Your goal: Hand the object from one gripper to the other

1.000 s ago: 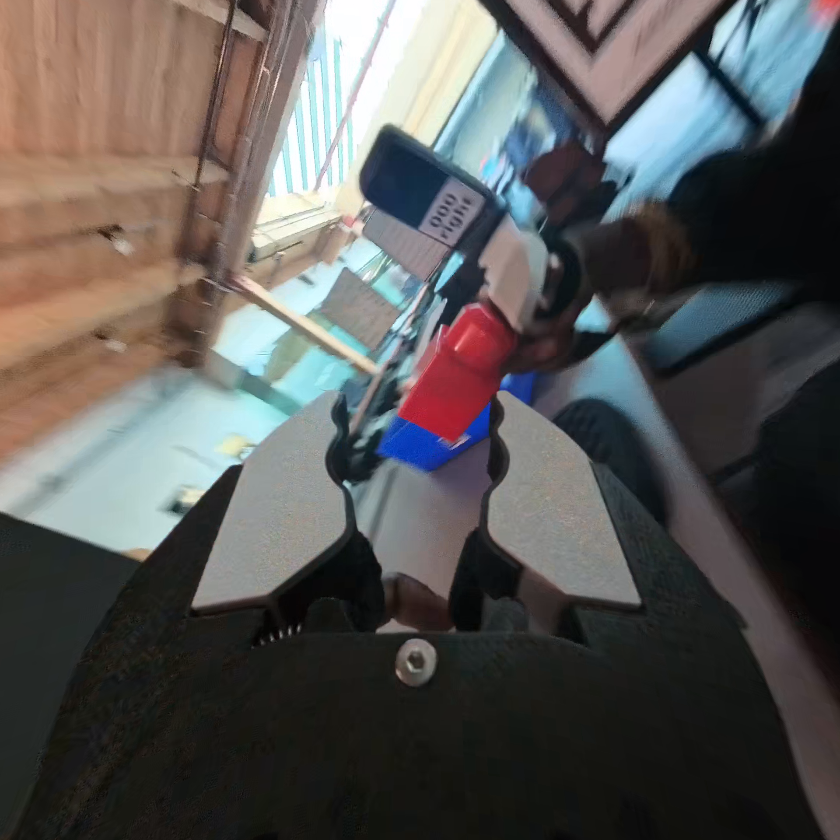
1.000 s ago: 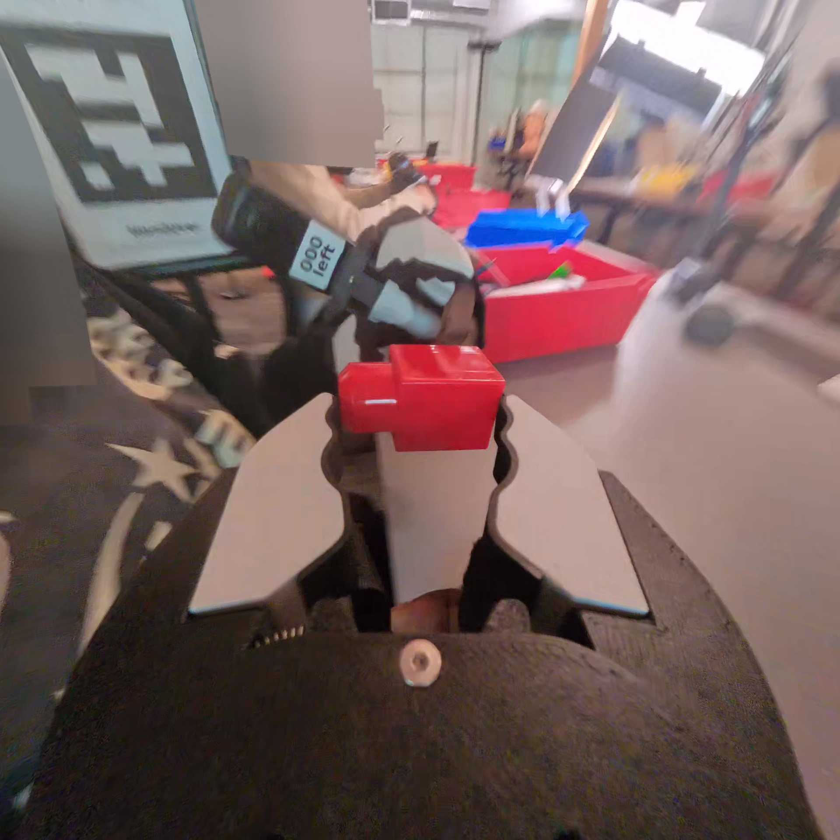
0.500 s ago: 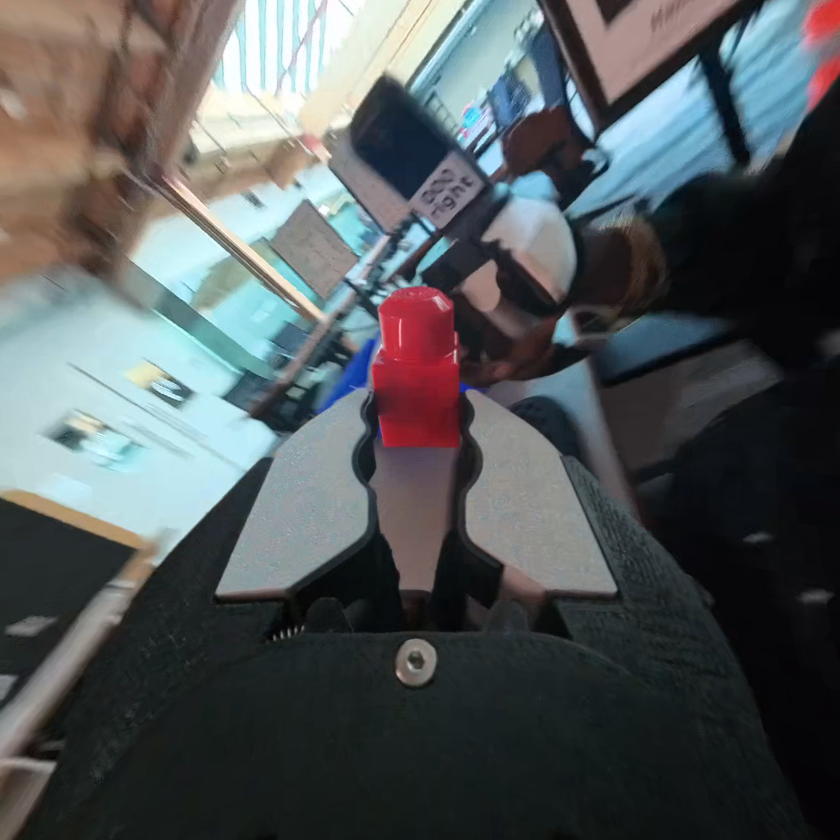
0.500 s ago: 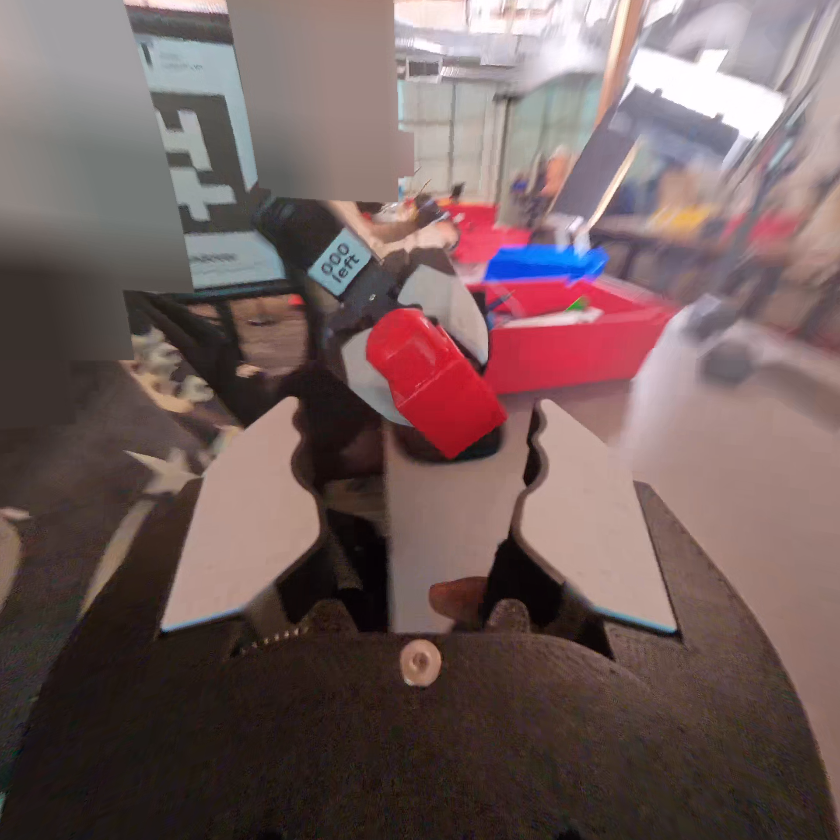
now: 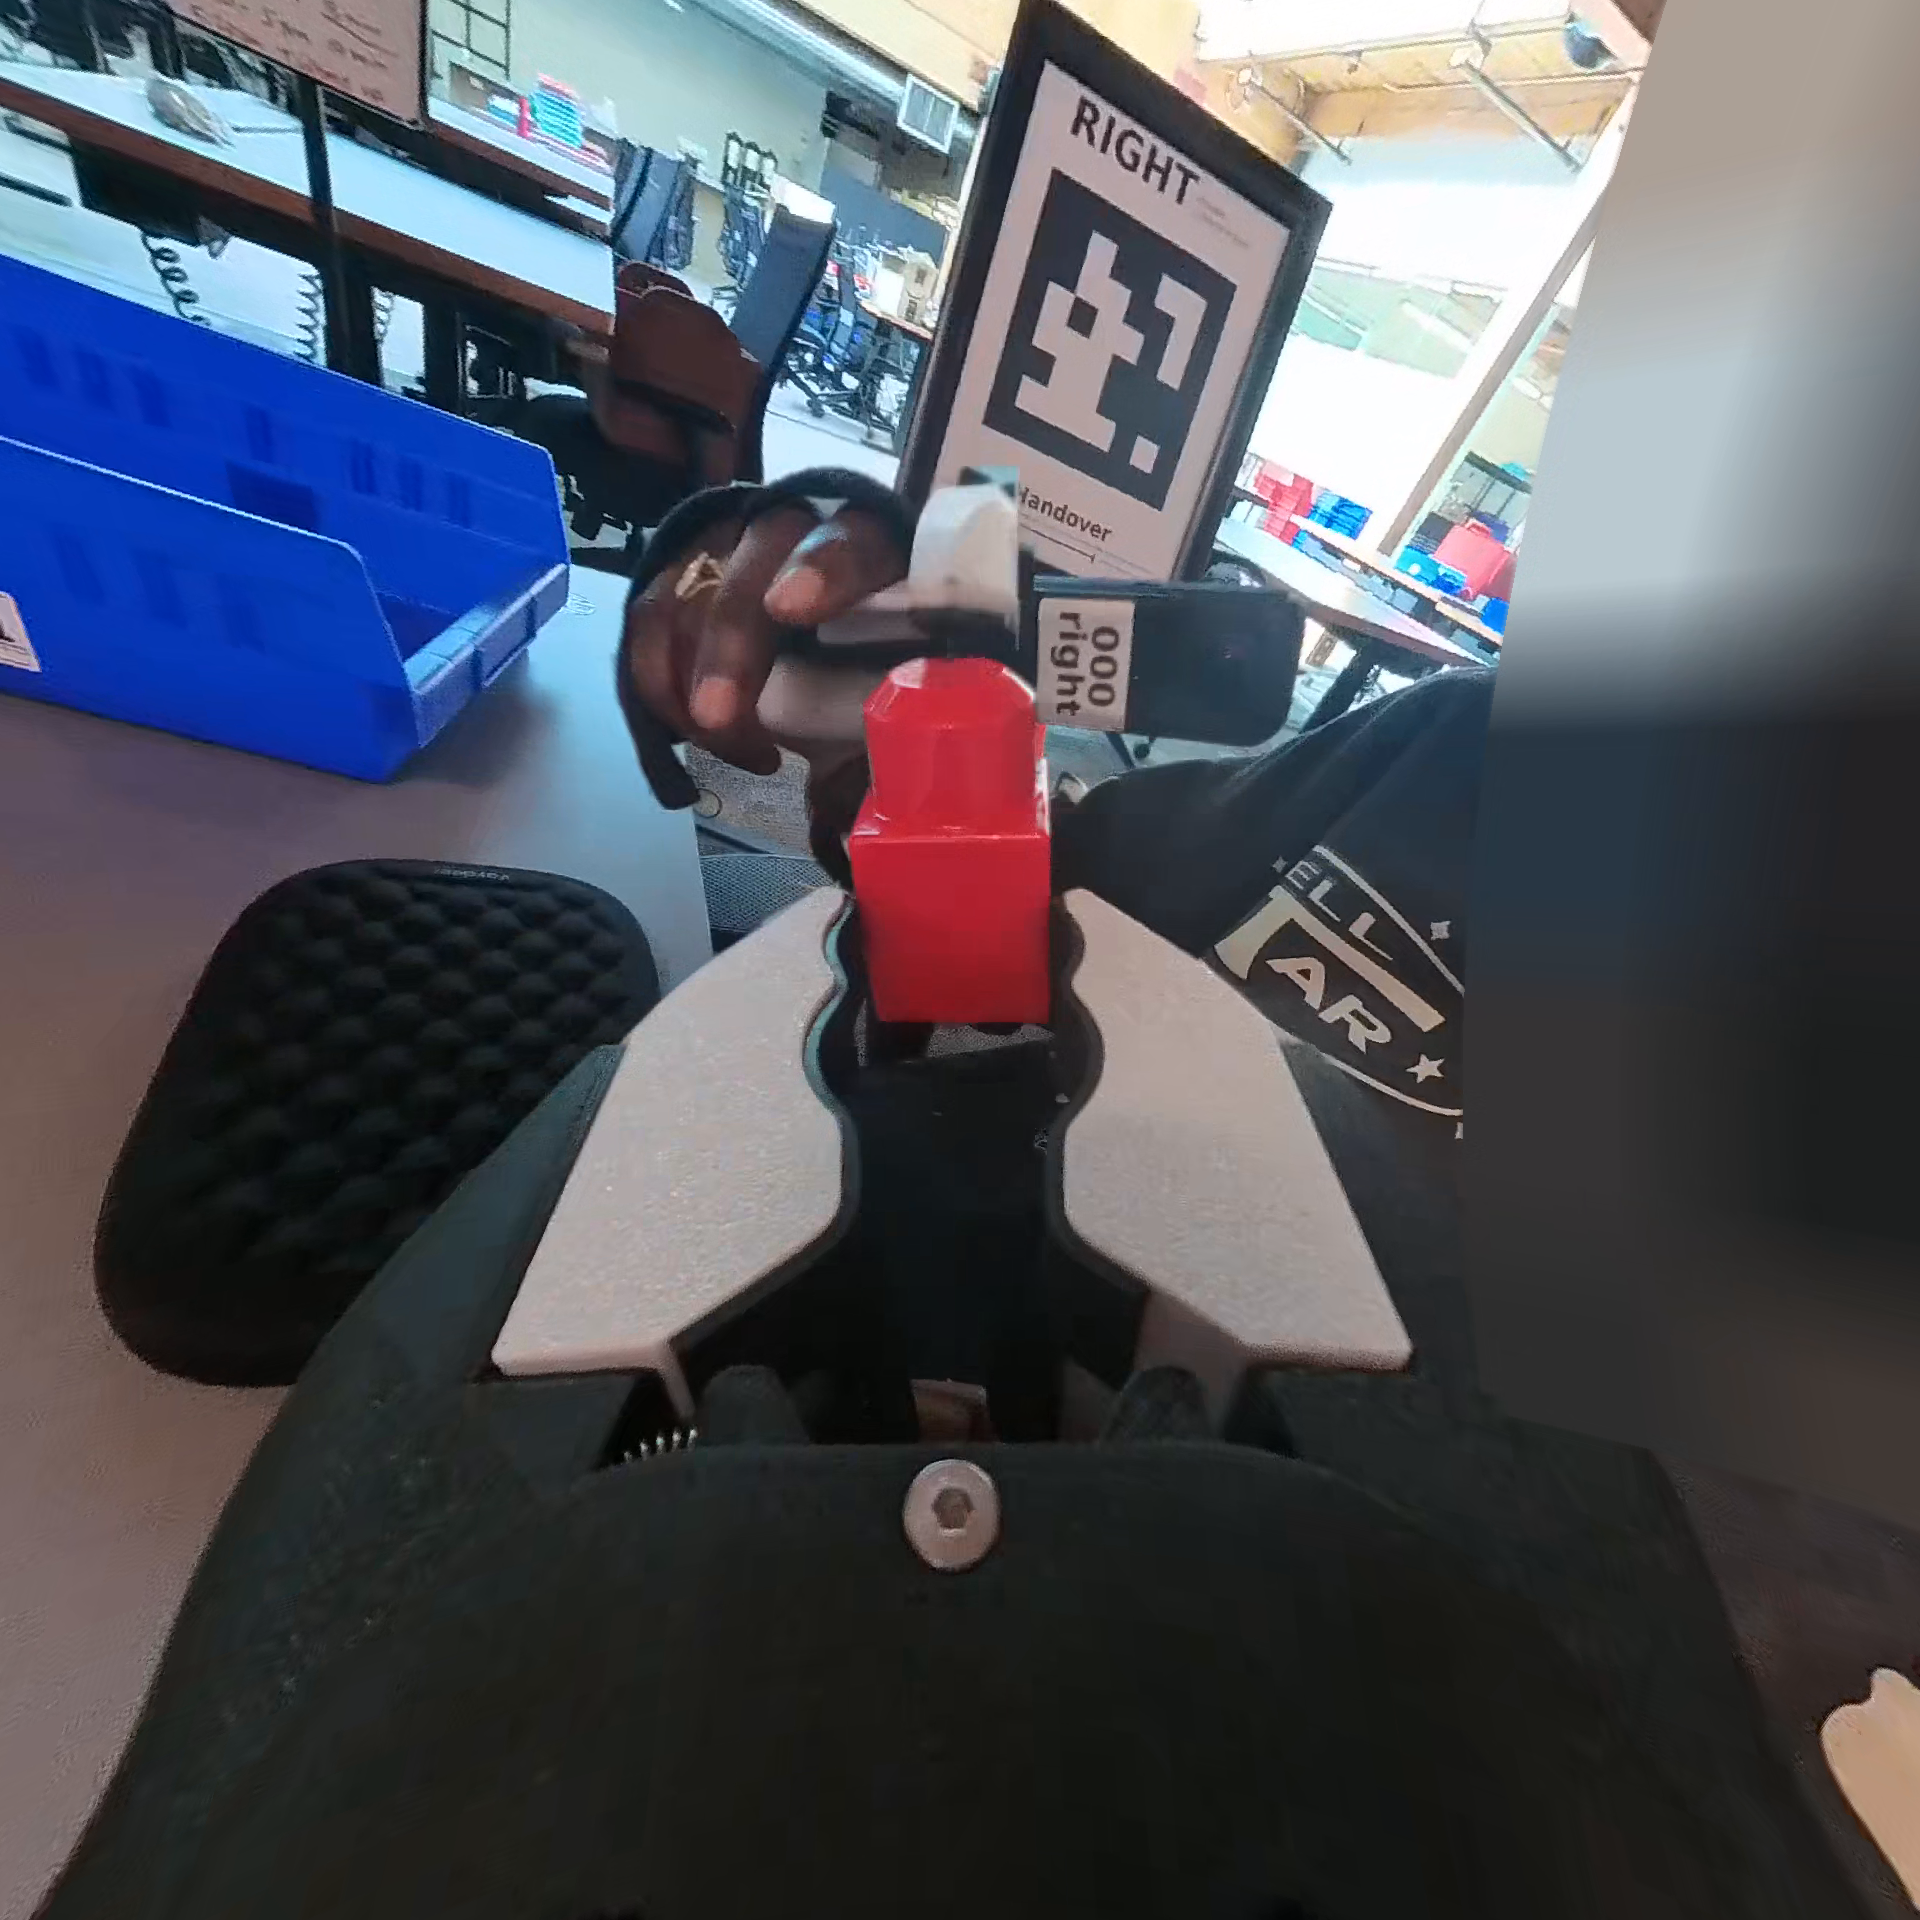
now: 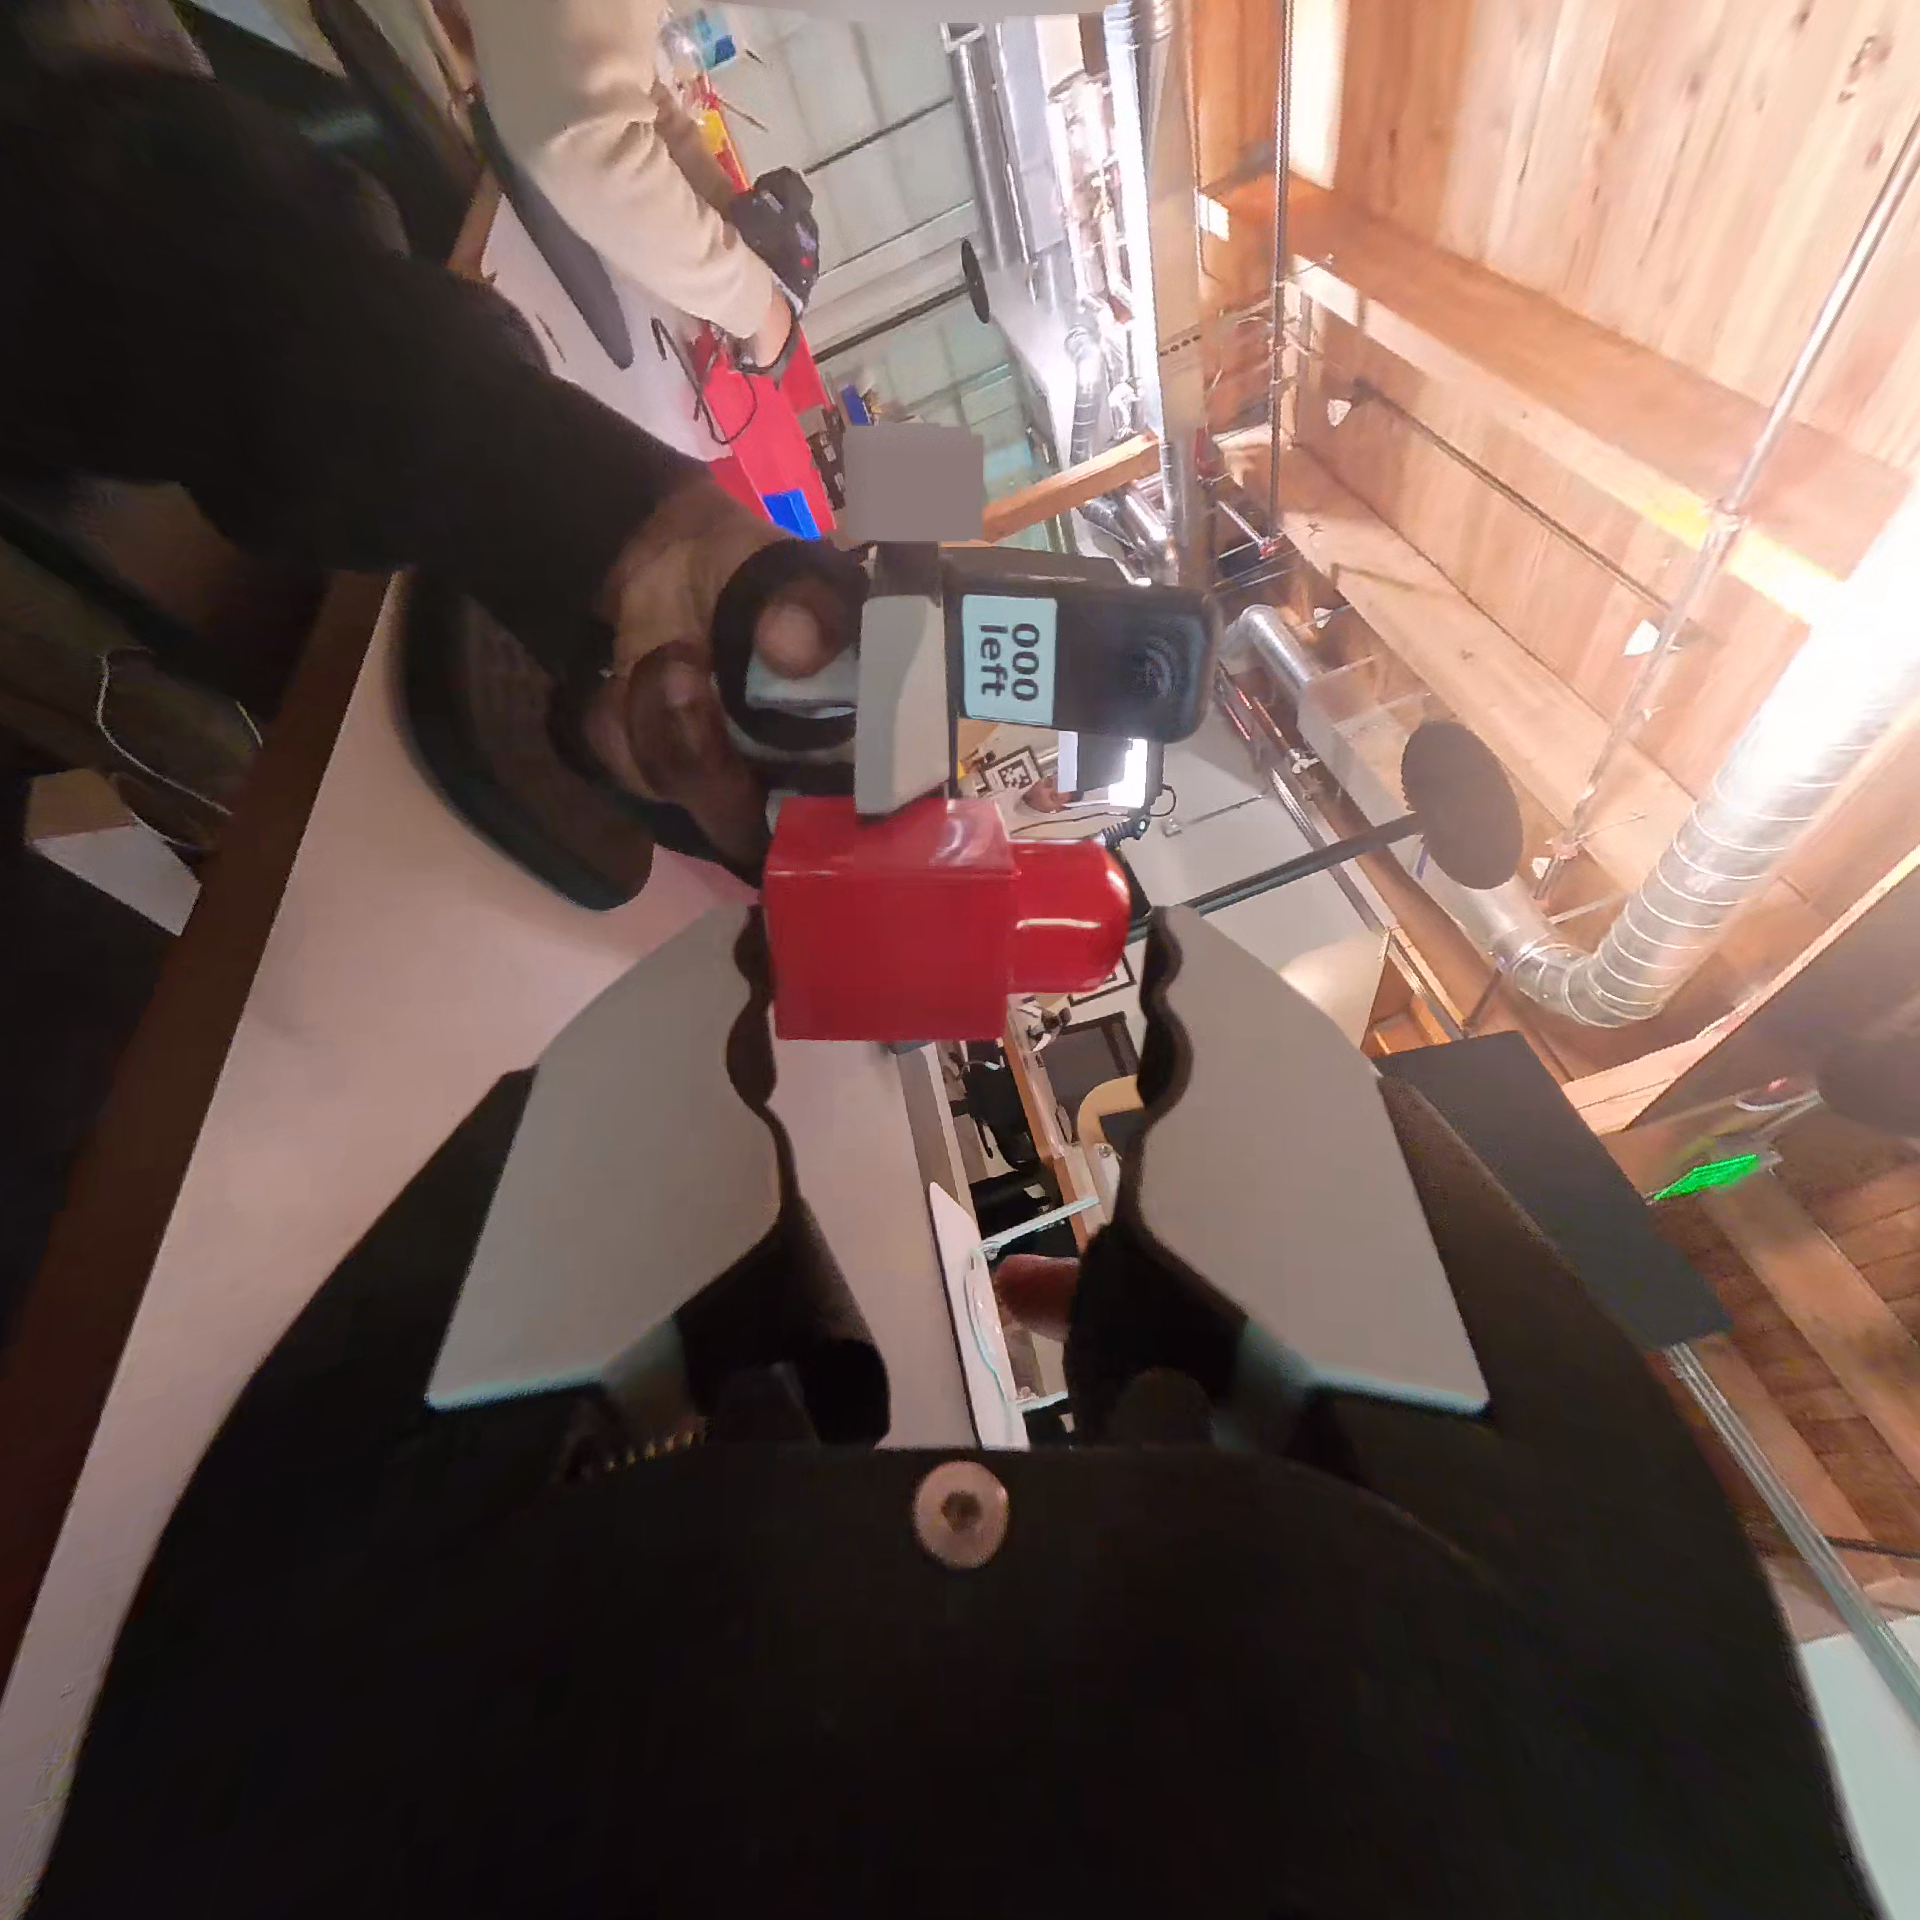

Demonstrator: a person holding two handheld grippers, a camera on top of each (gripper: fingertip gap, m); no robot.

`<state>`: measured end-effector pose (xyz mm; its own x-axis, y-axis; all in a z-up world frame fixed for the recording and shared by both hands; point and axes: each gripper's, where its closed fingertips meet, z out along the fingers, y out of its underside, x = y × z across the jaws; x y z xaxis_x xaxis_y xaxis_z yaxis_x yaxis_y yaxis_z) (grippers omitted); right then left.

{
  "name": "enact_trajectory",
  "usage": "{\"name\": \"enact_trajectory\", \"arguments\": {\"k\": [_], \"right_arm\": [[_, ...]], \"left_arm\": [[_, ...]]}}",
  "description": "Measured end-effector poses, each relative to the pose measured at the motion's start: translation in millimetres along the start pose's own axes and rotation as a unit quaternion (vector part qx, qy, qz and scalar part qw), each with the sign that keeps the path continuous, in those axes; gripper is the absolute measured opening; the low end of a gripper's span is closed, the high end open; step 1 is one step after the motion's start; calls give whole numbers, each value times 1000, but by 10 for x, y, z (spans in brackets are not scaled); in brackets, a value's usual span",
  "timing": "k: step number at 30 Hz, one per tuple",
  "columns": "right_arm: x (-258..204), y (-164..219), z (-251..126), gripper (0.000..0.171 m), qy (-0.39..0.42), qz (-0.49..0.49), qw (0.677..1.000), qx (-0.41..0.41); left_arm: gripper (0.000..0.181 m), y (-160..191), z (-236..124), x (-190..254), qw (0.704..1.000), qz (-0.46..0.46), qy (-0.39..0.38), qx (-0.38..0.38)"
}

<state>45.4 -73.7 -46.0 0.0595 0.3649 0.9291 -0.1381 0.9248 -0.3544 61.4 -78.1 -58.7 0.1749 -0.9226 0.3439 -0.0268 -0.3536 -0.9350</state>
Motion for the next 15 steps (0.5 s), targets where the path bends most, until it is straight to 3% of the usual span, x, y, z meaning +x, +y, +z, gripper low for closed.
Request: {"name": "enact_trajectory", "arguments": {"k": [4,7,9,11,13,15], "right_arm": [[1,-22,12,65,-11,41,999,7],[135,20,11,64,-15,188,982,11],[188,56,15,64,-41,332,942,21],[184,91,28,64,-83,479,874,23],[120,122,44,65,-131,597,791,10],[62,89,45,64,-171,665,727,13]], "left_arm": [[37,3,-10,35,999,52,8,1],[51,-172,-81,13,968,234,-64,61],[56,-294,-171,-5,906,388,-145,83],[56,-348,-250,-85,814,527,-240,51],[59,-365,-279,-136,722,622,-302,10],[59,-318,-236,-174,668,672,-320,-32]]}}
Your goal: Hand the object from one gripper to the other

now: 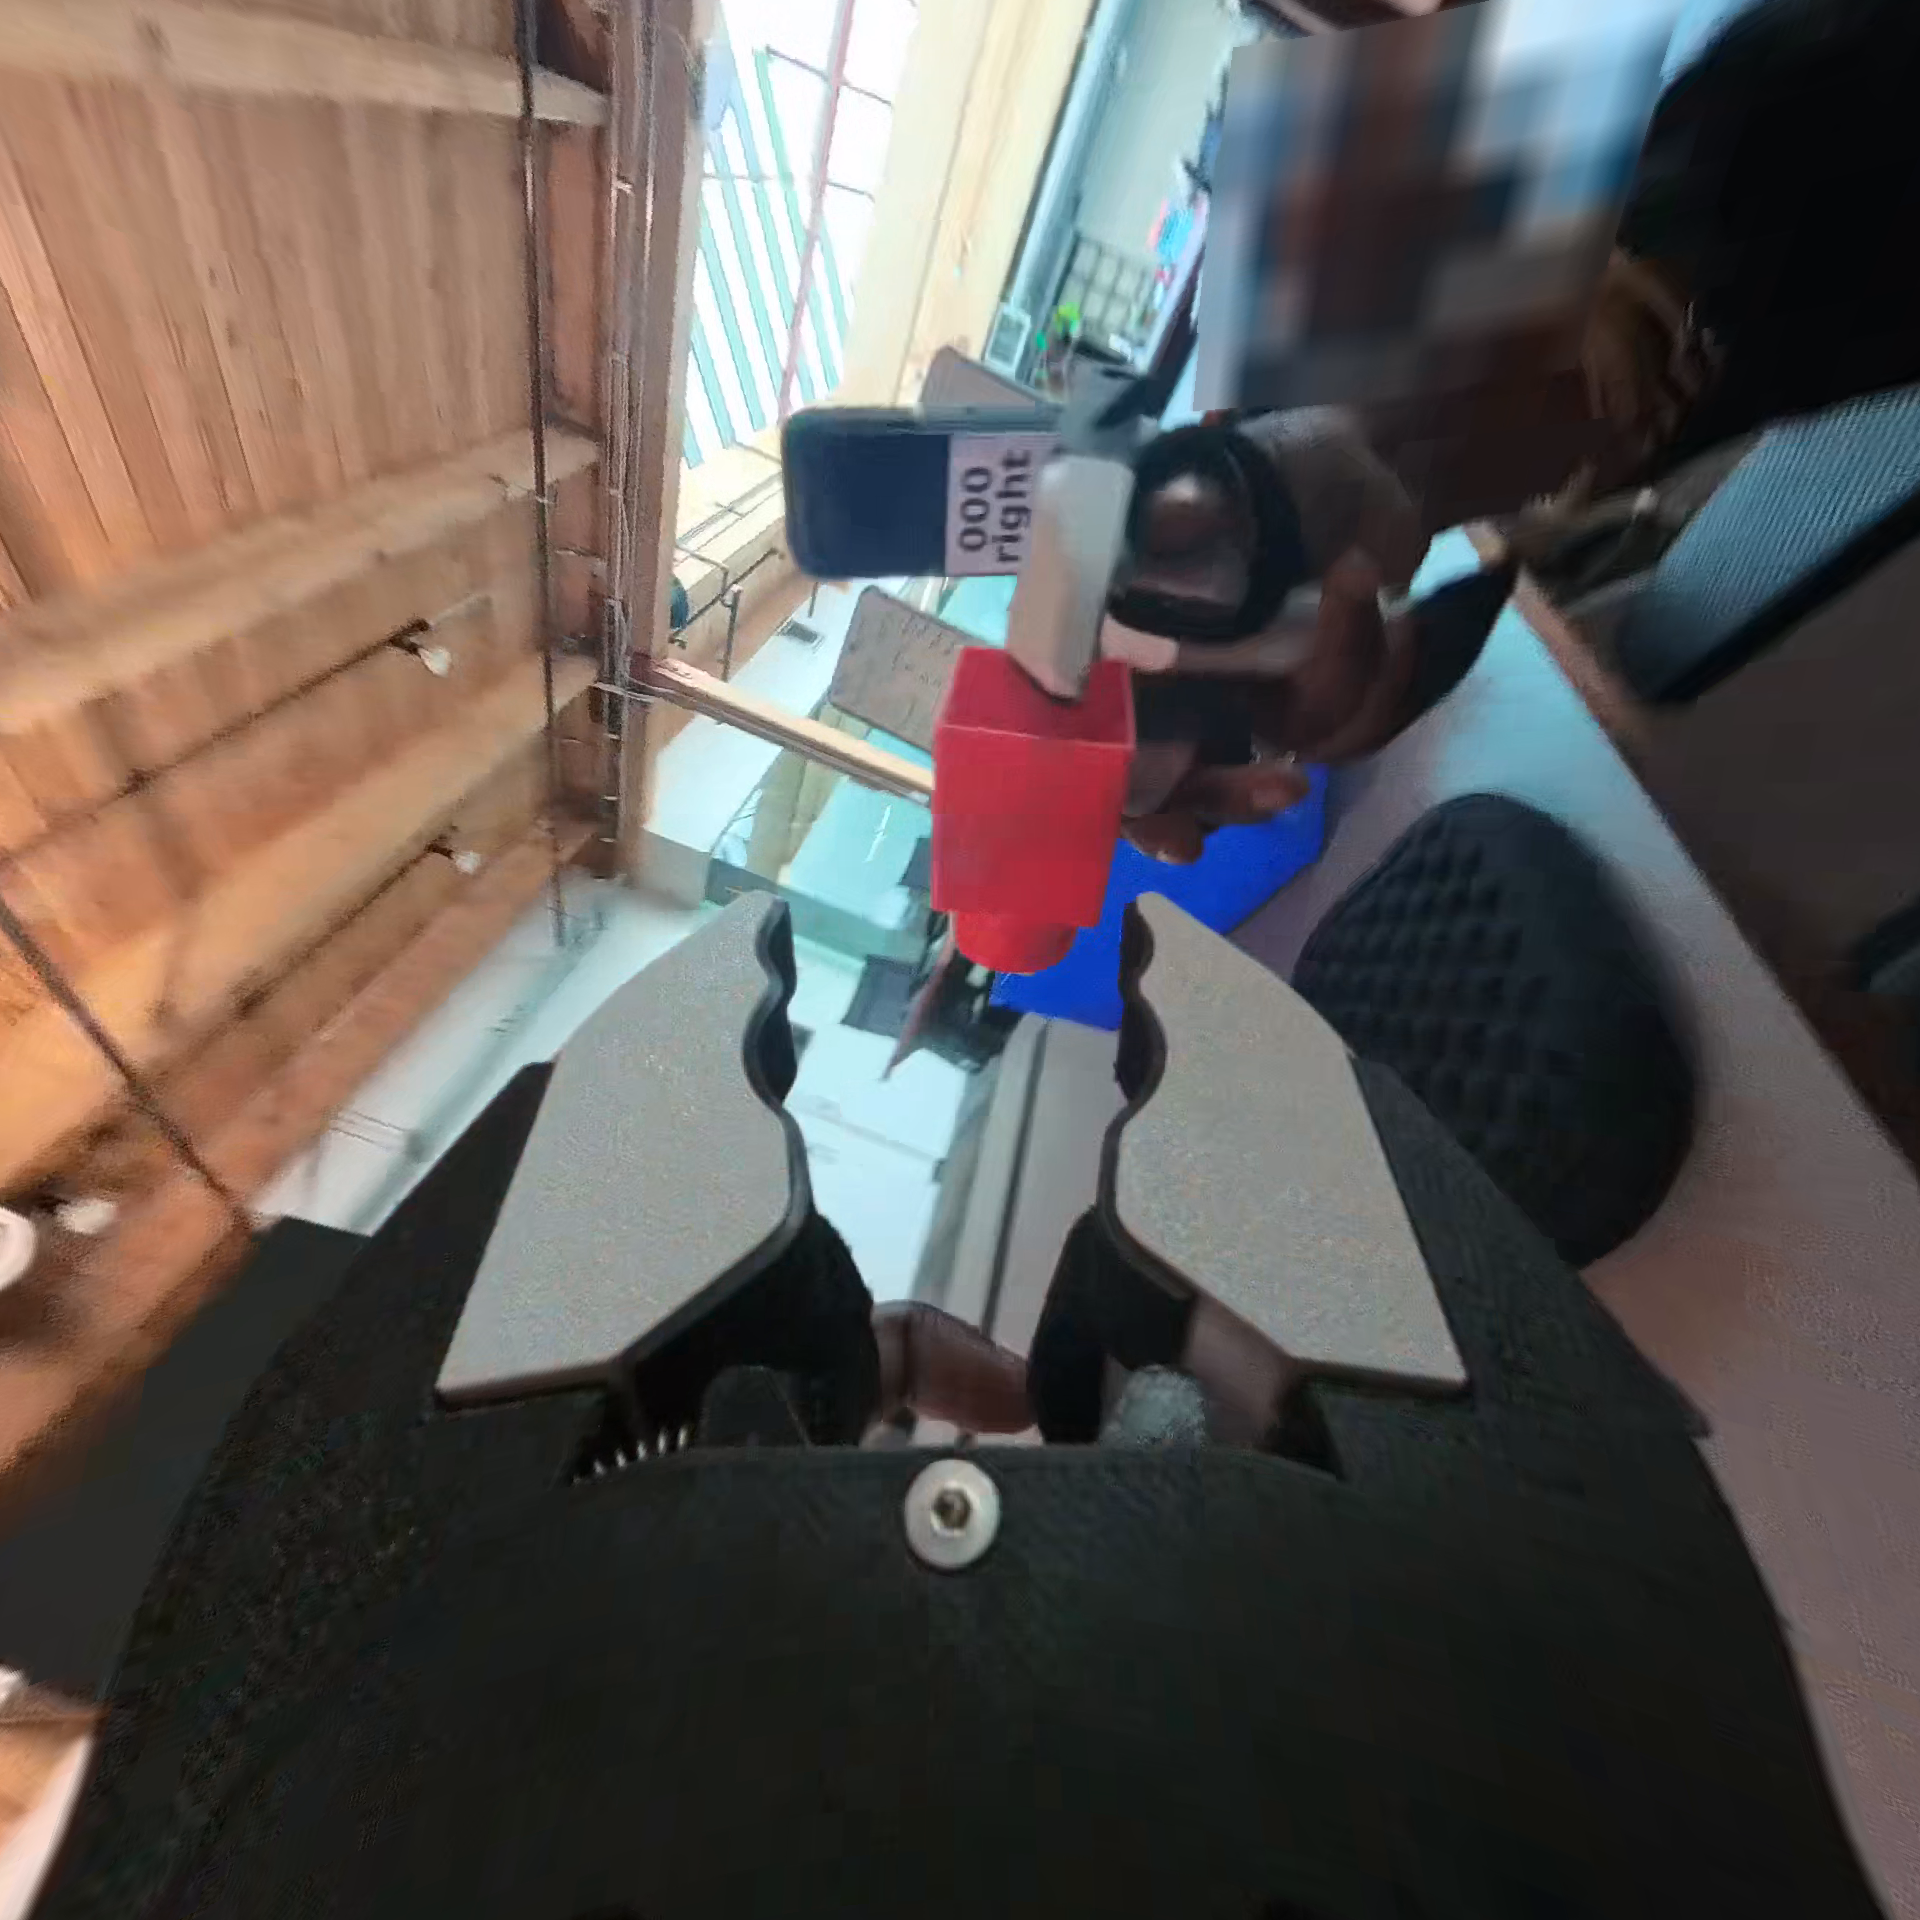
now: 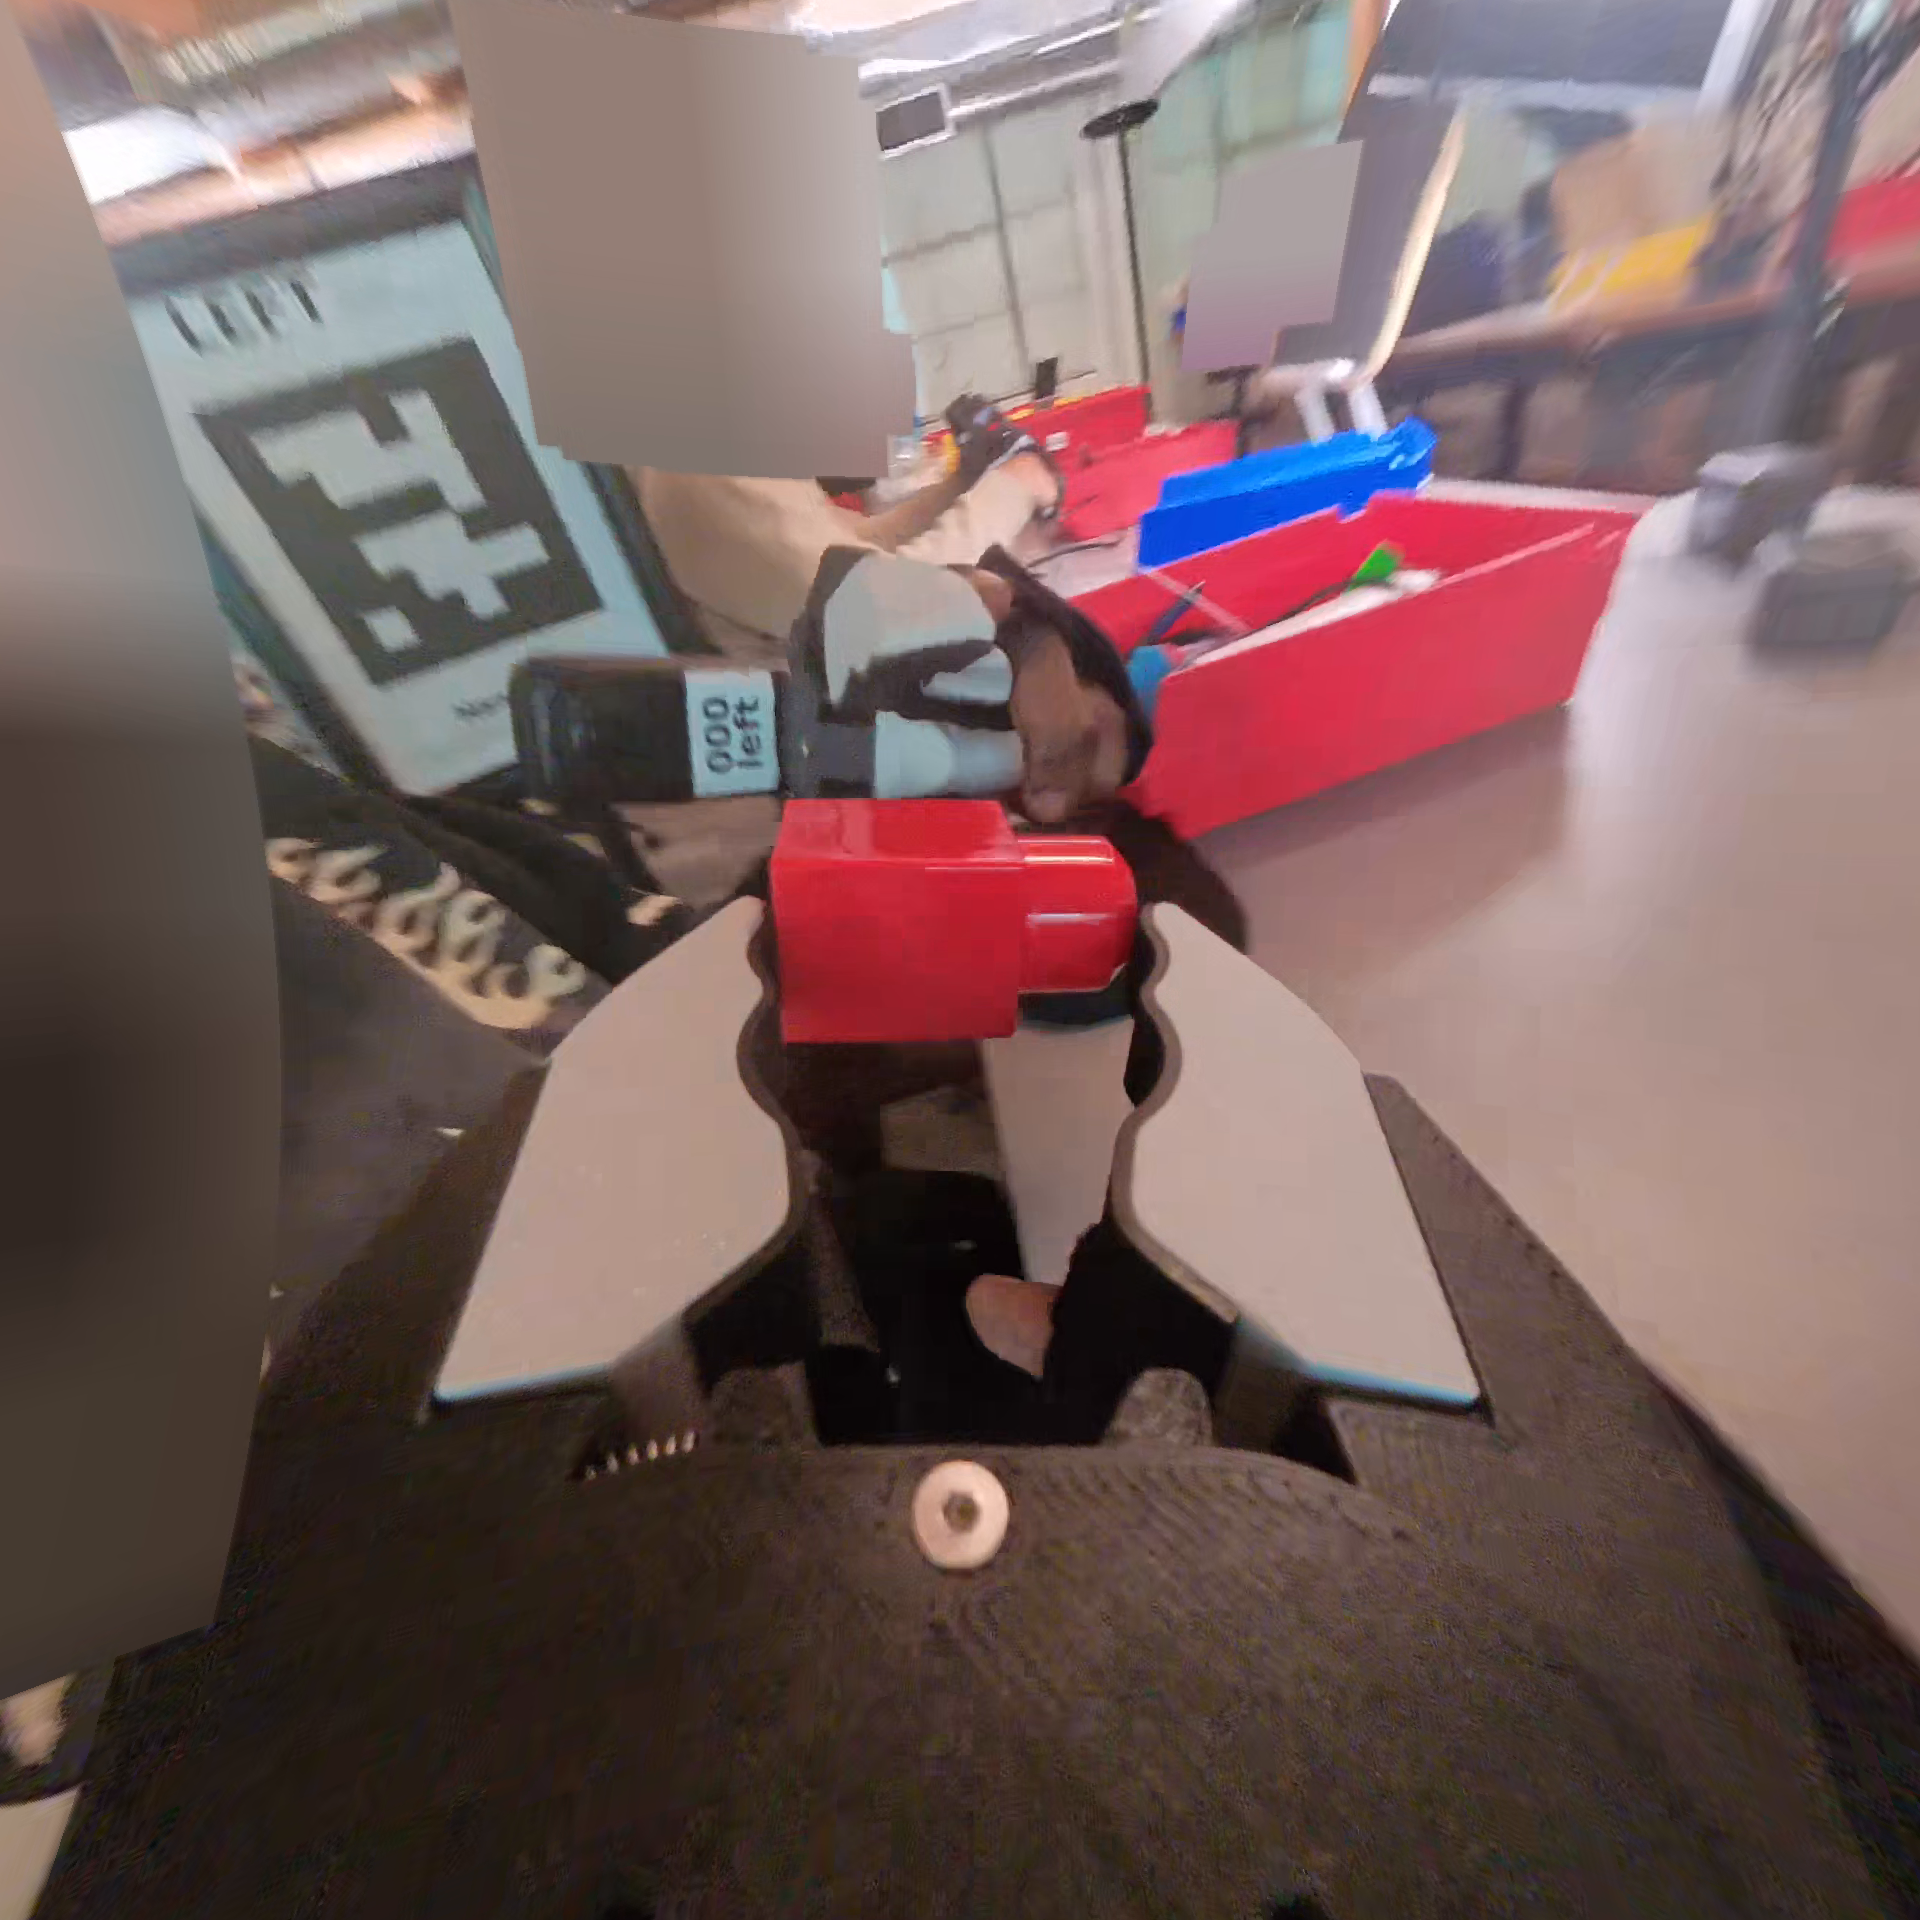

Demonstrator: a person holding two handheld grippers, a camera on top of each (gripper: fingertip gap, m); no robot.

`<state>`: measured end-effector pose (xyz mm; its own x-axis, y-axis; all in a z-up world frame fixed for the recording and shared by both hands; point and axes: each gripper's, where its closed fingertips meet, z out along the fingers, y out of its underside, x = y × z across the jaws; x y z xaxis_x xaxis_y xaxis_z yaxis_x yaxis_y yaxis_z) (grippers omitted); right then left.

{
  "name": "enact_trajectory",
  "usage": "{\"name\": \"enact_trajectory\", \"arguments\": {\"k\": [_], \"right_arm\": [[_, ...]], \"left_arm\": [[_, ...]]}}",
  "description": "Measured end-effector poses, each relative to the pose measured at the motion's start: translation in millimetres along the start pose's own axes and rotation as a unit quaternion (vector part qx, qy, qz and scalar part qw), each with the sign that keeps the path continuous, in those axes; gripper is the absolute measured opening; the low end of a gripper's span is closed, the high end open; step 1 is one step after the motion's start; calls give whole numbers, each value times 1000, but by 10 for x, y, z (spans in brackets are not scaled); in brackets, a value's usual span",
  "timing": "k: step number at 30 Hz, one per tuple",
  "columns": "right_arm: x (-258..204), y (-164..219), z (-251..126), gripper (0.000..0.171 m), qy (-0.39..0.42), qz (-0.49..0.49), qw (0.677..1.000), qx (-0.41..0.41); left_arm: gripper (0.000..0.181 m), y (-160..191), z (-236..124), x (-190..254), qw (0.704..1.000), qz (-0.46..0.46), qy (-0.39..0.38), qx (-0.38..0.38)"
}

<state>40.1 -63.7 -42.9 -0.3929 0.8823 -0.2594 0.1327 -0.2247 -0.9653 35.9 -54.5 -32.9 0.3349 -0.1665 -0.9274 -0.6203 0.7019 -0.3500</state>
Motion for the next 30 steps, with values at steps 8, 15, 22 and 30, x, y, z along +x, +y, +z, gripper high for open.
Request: {"name": "enact_trajectory", "arguments": {"k": [8,15,22,30], "right_arm": [[-66,94,40,64,-44,83,995,-28],[-52,-46,9,96,-13,-56,998,23],[32,-83,-106,97,177,-529,830,1],[36,142,38,75,191,-655,728,-58]], "left_arm": [[35,-112,74,178,999,1,37,16],[34,-18,81,-17,955,-290,59,4],[34,-94,-4,37,708,-668,219,64],[35,-202,48,324,648,-699,299,38]]}}
